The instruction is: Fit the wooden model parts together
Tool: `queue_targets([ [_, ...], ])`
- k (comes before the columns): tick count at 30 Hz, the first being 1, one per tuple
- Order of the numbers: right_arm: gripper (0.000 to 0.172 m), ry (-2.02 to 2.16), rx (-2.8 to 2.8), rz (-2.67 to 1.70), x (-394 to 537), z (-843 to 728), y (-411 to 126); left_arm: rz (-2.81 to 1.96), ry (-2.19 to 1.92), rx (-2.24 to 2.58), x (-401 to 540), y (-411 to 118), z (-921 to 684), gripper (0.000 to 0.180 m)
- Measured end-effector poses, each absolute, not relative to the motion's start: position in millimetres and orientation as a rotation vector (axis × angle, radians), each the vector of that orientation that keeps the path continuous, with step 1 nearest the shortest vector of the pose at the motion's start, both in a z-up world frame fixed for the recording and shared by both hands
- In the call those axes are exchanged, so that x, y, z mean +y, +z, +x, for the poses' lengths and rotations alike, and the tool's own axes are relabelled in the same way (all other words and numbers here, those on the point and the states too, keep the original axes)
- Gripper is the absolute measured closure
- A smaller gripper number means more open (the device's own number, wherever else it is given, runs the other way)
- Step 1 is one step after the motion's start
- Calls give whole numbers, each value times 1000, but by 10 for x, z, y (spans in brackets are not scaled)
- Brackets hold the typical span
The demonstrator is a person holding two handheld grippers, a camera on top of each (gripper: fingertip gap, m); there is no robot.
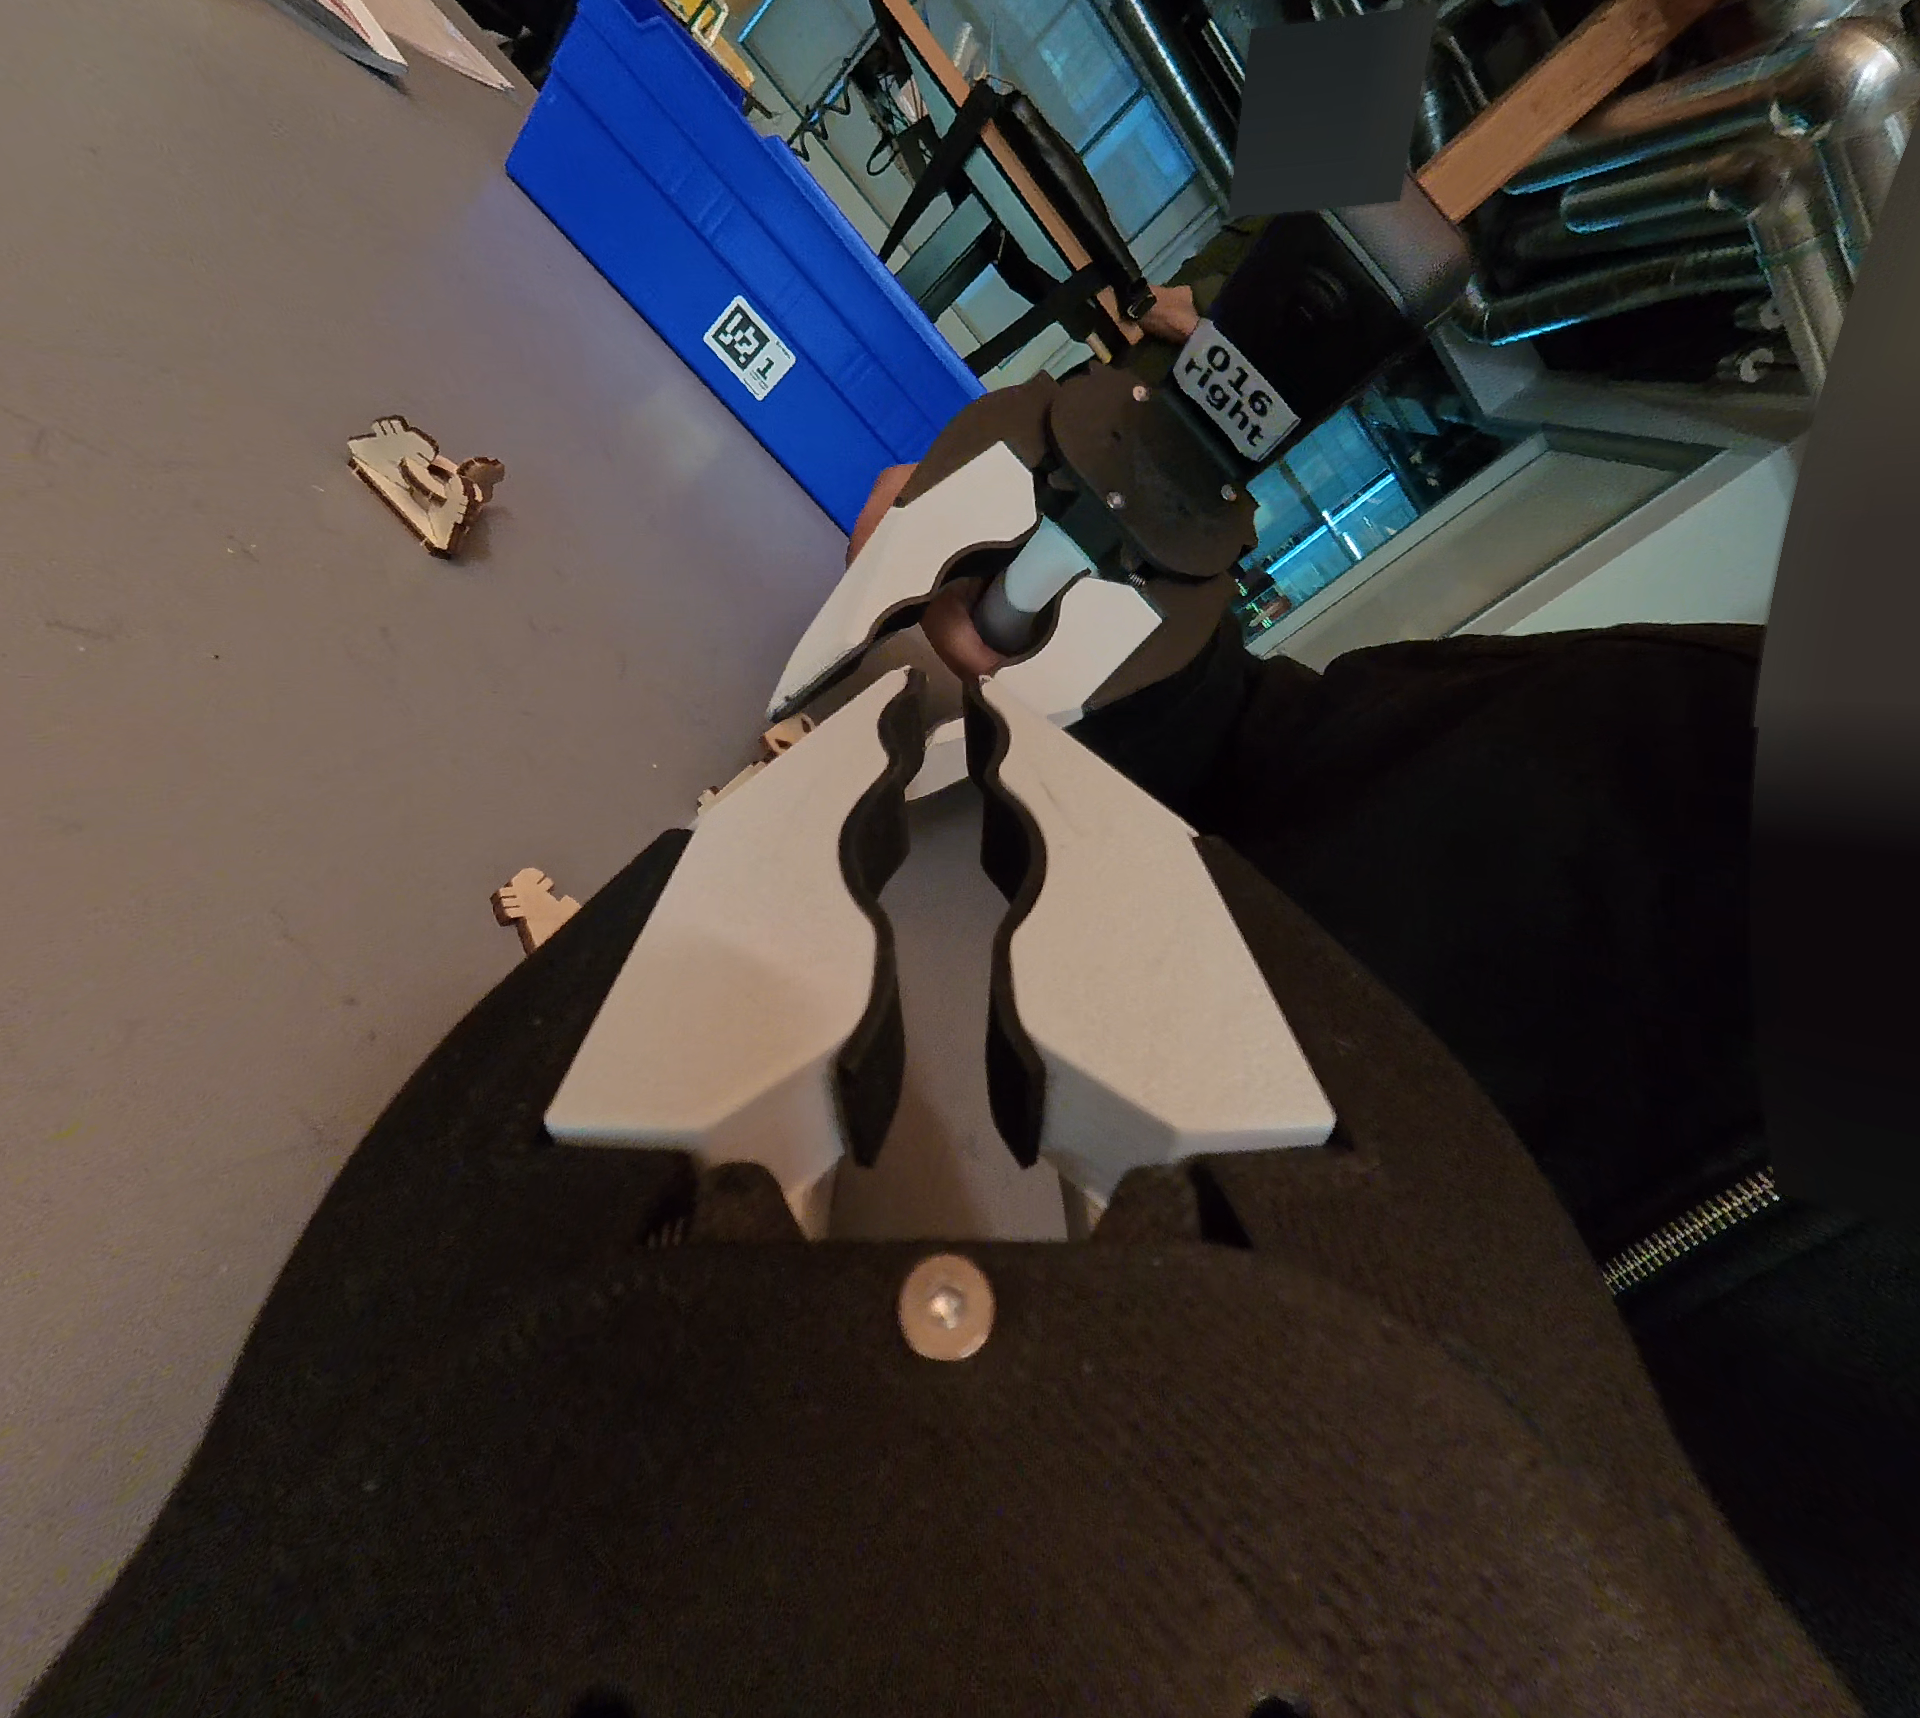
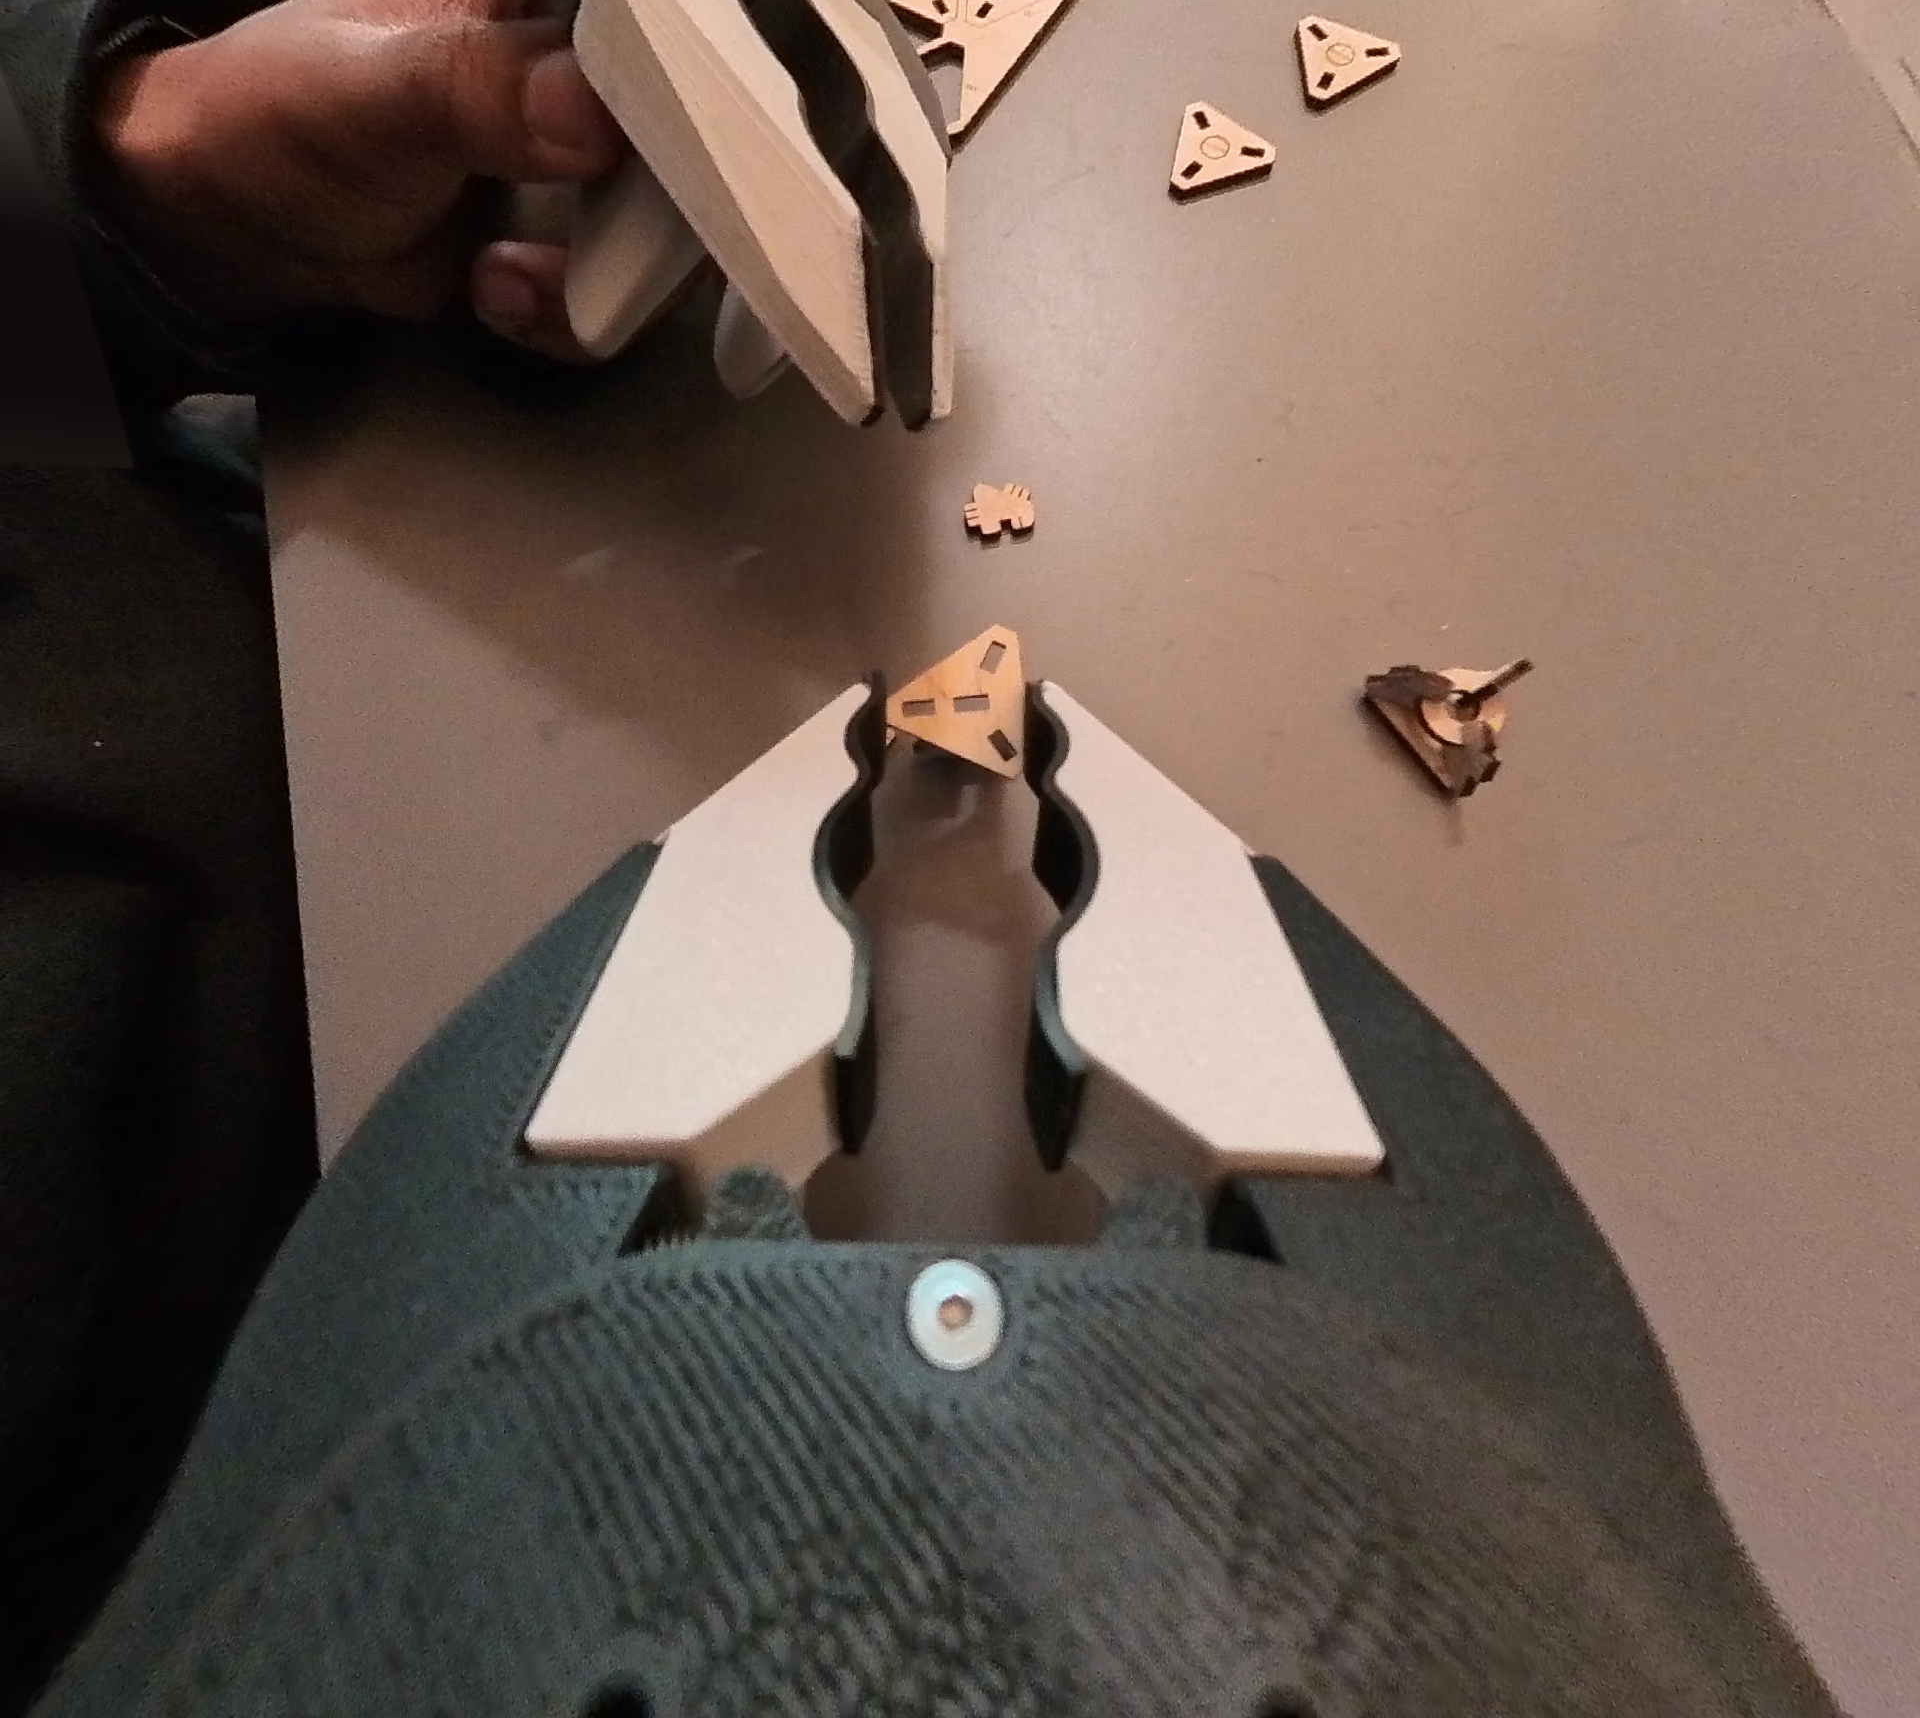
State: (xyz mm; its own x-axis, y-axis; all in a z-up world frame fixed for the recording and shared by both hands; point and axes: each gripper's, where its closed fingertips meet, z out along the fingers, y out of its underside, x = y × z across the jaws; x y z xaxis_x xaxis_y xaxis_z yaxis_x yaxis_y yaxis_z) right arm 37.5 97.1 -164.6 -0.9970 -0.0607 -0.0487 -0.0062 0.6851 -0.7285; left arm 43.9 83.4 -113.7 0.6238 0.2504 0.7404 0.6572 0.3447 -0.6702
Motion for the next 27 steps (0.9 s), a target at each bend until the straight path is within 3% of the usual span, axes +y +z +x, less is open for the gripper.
queue_targets([
  [27, 146, -1118, 2856, -125, 974, 353, -1726, -1226, -323, -909, 831, -1137, 436, 177],
])
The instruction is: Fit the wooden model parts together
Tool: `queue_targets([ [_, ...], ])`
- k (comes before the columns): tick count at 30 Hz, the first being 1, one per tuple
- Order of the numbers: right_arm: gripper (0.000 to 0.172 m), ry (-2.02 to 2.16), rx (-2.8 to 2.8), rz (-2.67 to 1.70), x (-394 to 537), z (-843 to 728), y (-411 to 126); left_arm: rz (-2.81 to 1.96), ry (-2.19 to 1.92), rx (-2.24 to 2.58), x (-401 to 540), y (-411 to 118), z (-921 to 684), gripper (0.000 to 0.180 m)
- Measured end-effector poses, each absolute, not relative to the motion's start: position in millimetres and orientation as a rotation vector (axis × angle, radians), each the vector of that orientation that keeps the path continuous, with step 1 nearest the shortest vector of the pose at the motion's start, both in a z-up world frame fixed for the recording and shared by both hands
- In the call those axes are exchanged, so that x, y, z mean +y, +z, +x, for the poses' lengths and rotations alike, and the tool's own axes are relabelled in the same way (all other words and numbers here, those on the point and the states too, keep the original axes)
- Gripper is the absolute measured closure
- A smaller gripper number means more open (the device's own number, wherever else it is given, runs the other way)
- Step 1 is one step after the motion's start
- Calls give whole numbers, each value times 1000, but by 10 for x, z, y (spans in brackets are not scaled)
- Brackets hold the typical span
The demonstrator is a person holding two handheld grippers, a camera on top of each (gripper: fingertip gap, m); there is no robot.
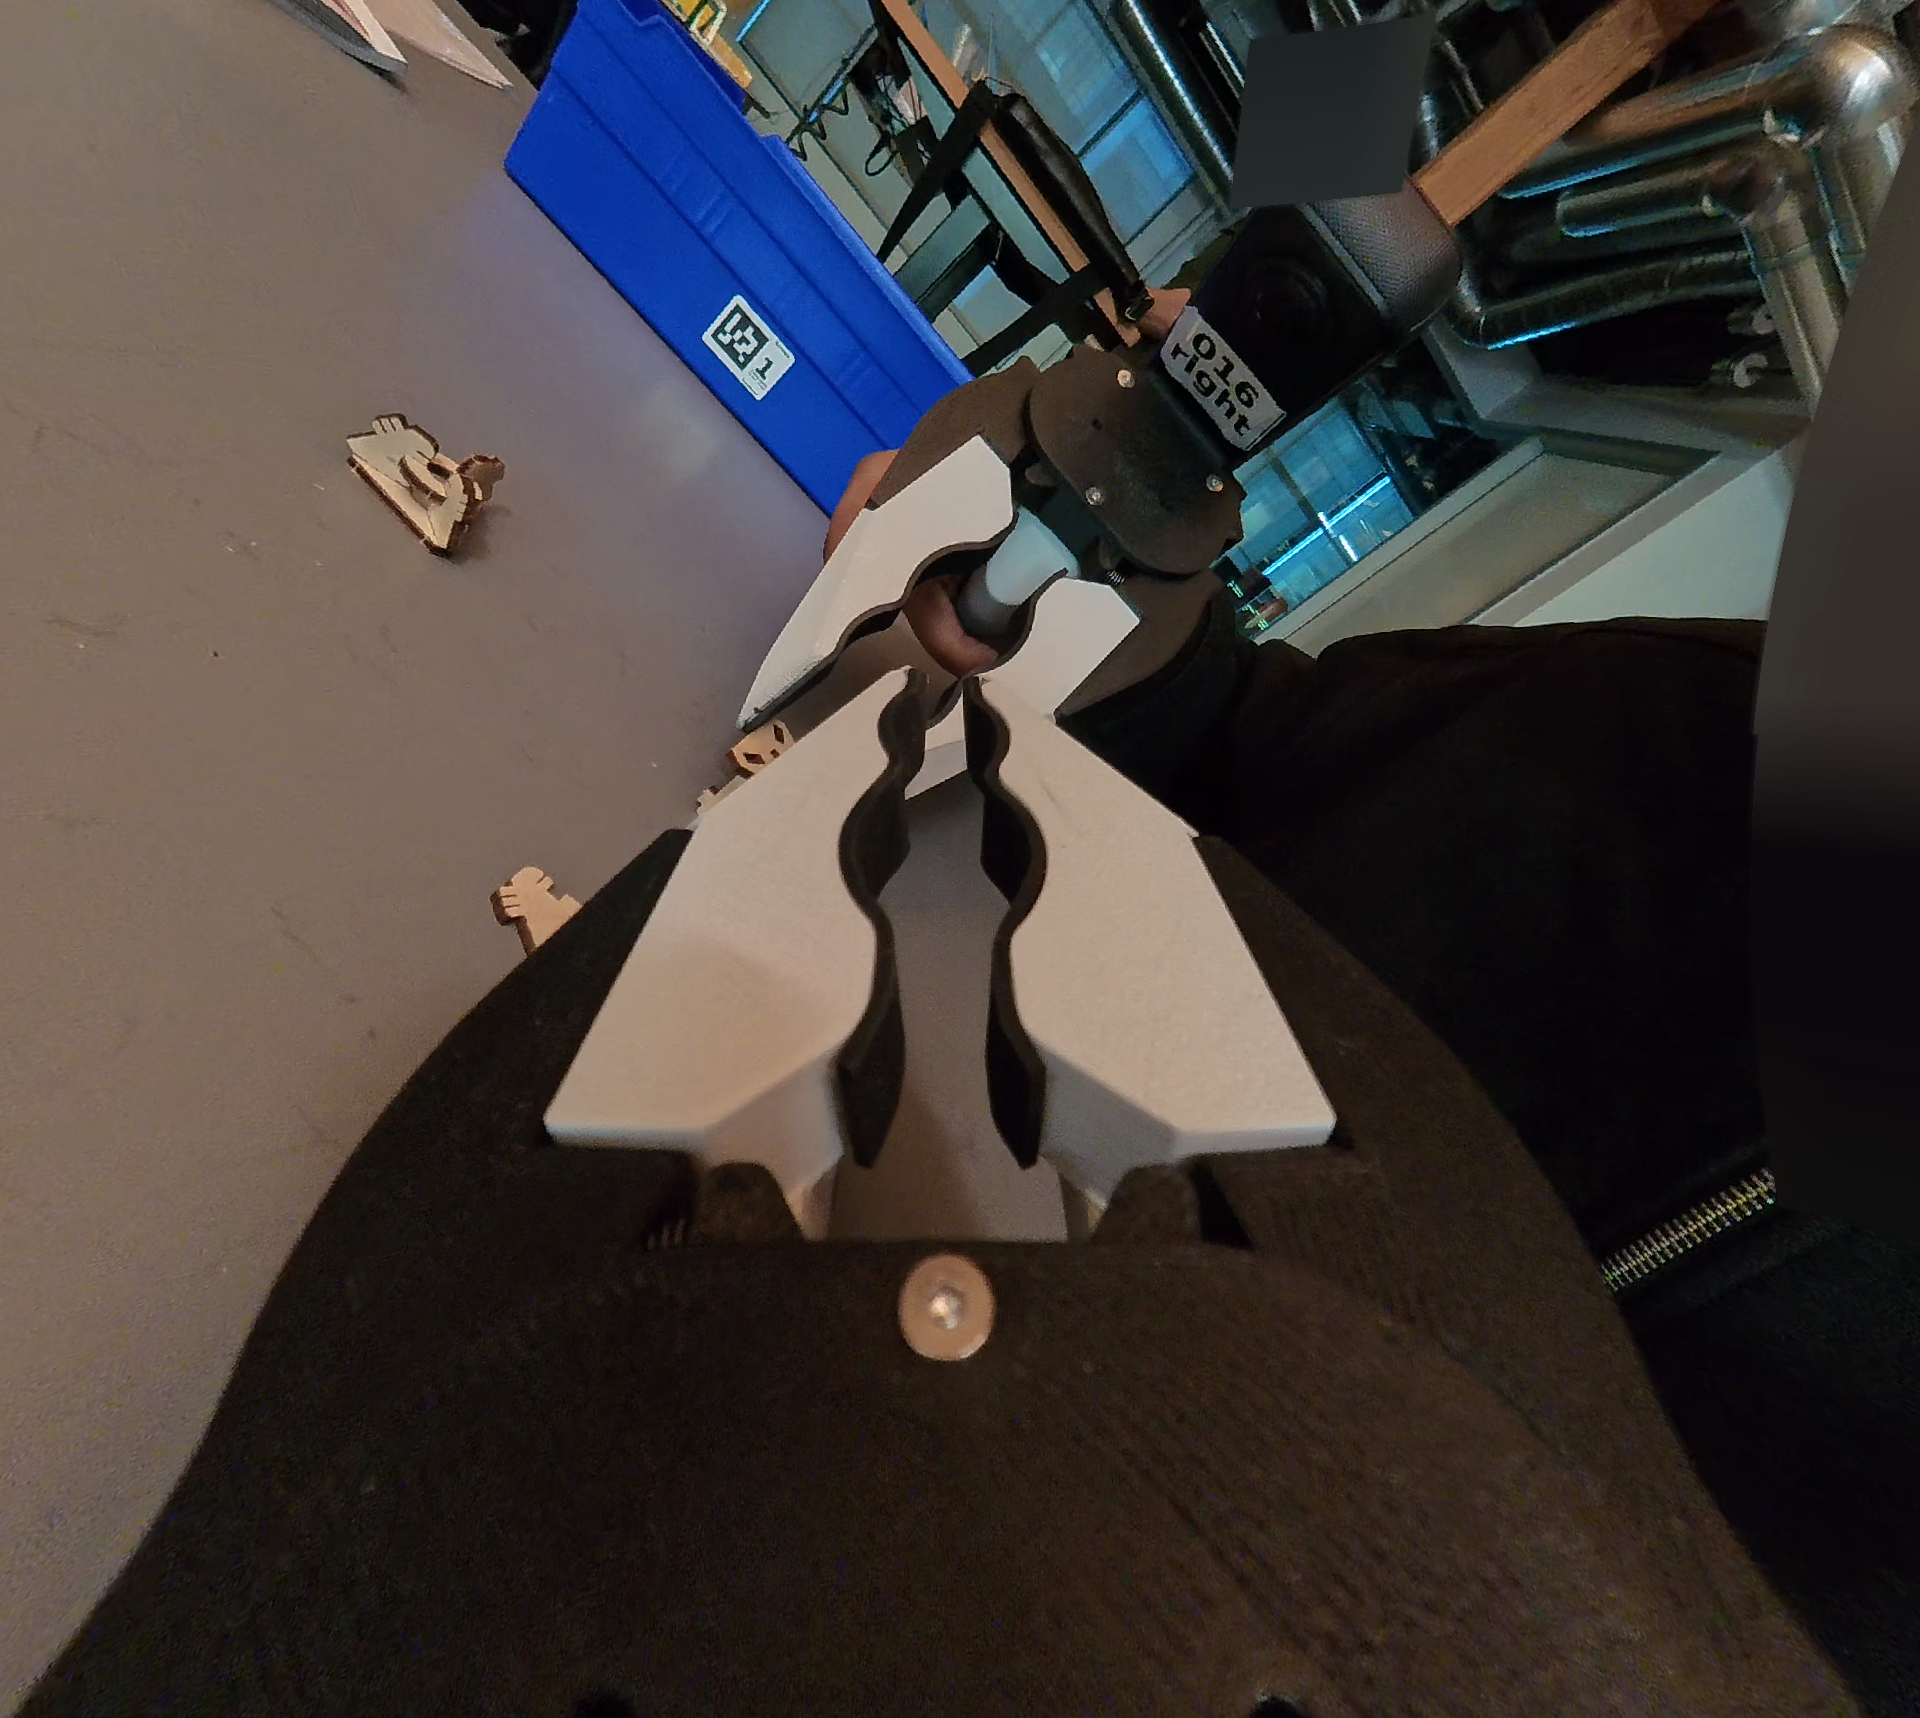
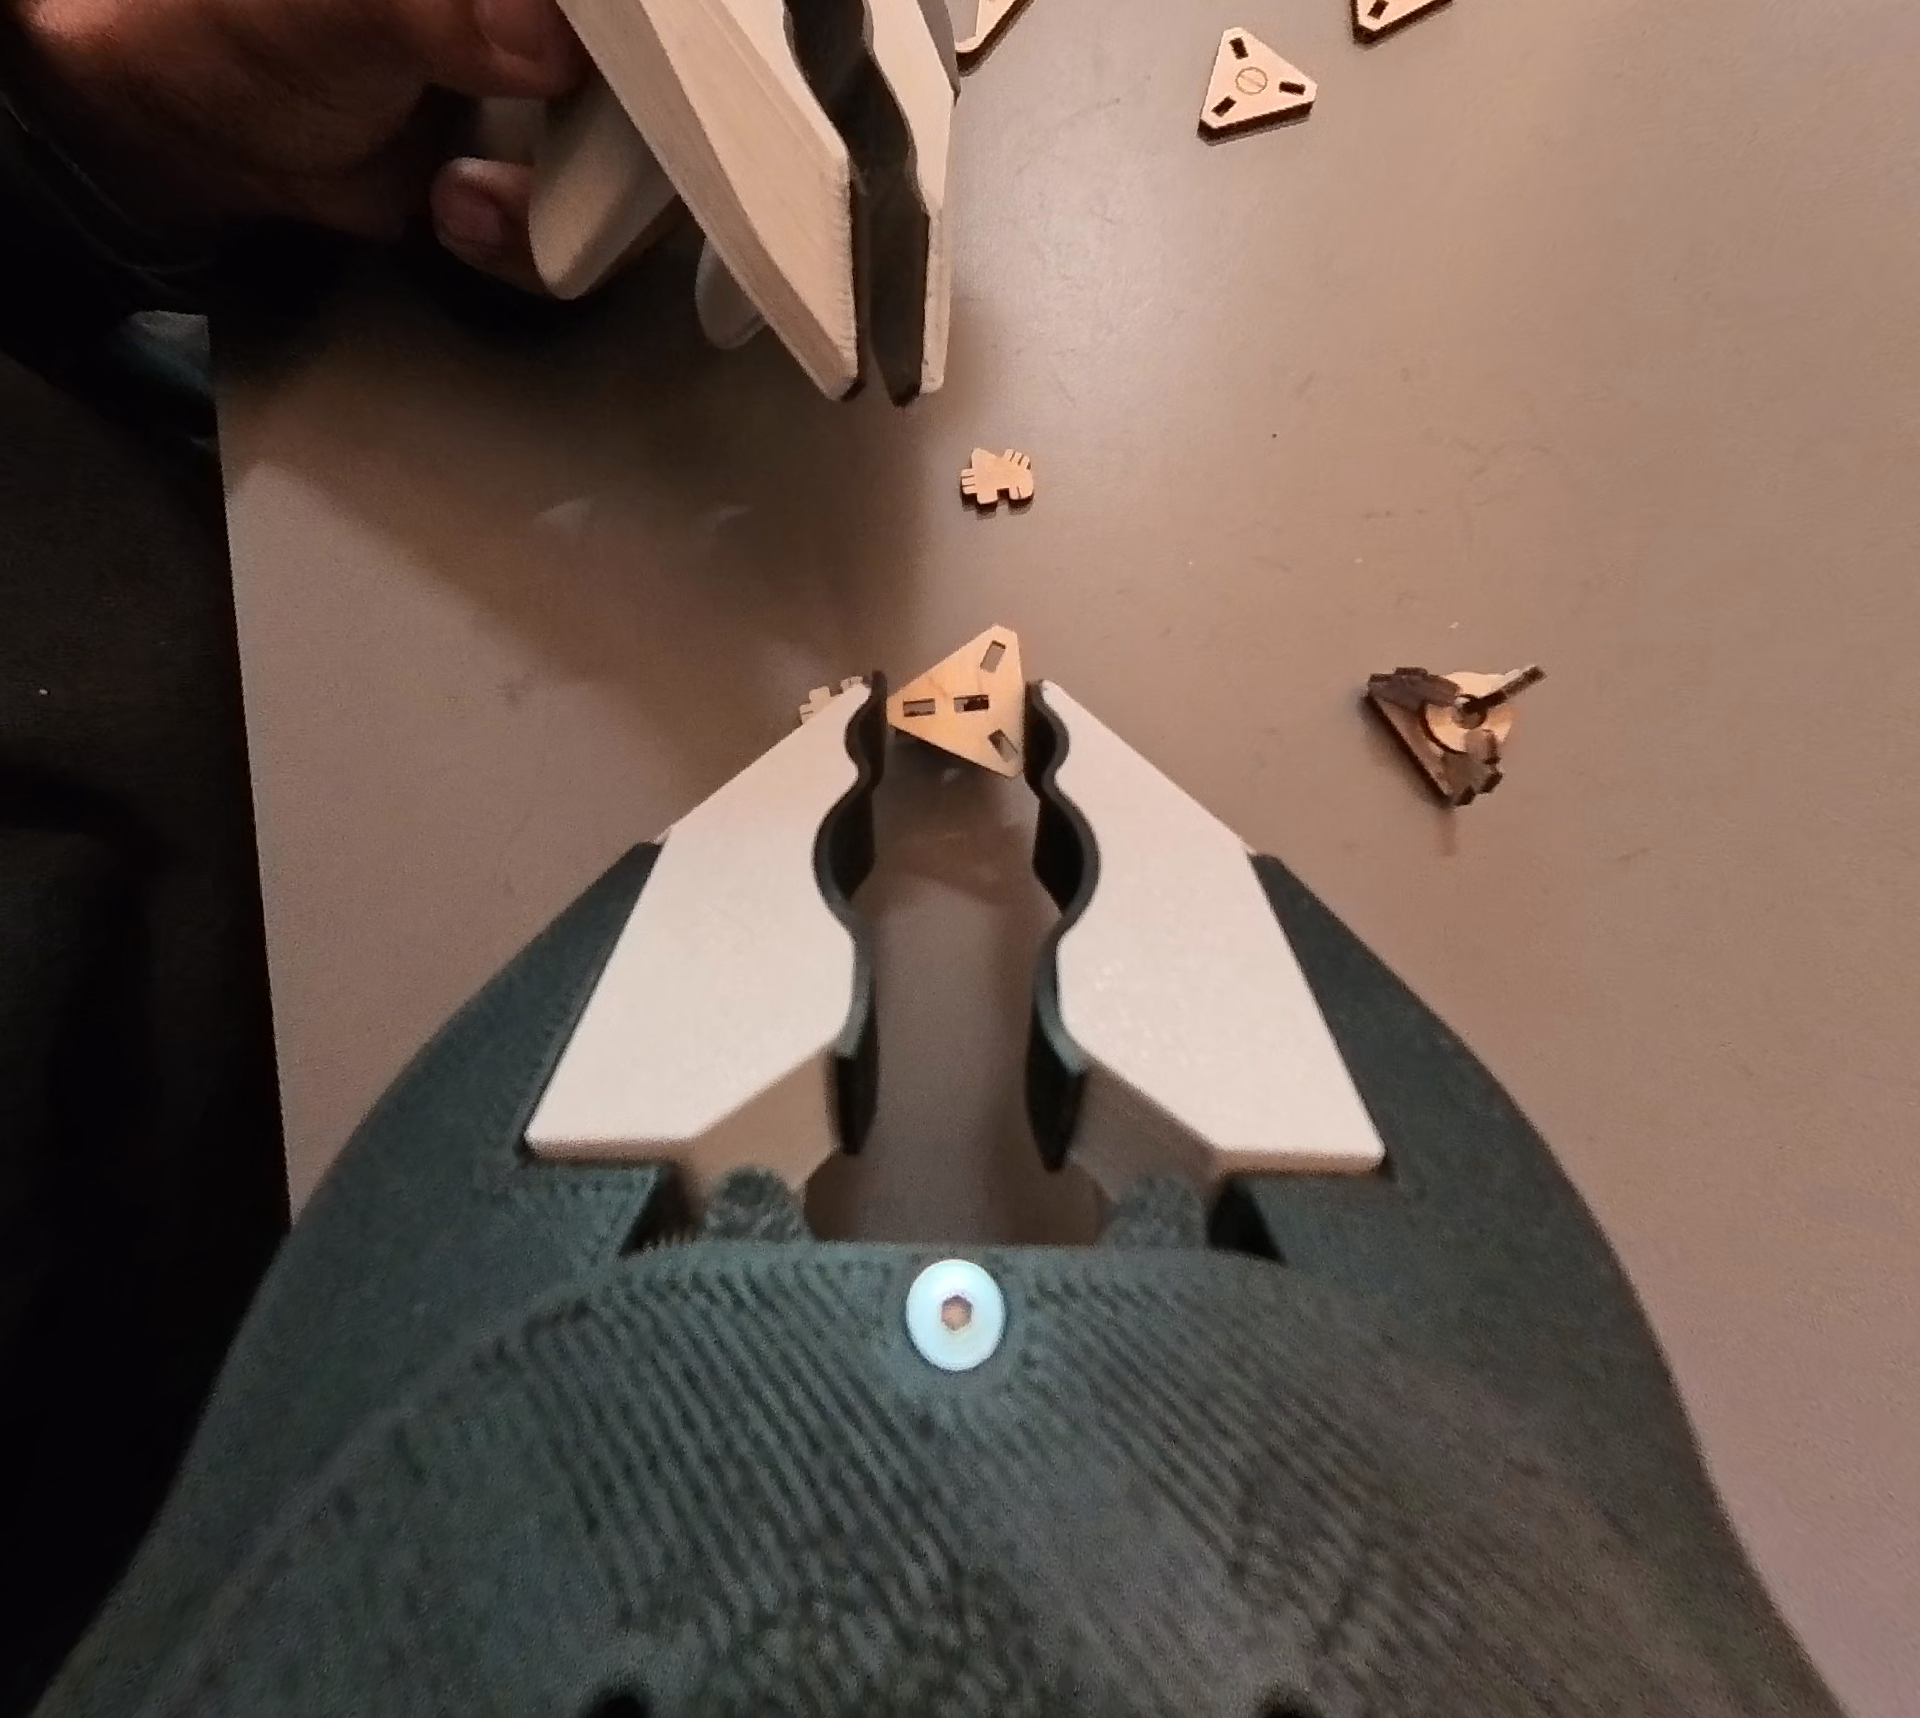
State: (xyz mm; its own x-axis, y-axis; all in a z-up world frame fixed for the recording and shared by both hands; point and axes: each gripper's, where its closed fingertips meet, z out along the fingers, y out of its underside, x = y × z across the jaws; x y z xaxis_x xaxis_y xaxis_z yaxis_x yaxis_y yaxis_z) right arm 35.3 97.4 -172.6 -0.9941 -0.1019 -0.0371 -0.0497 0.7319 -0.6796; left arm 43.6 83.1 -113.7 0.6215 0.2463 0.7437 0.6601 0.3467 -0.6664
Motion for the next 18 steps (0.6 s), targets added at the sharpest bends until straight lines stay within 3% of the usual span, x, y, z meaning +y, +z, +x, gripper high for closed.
queue_targets([
  [18, 147, -1045, 2879, -149, 965, 351, -1736, -1226, -323, -910, 830, -1139, 439, 177],
])
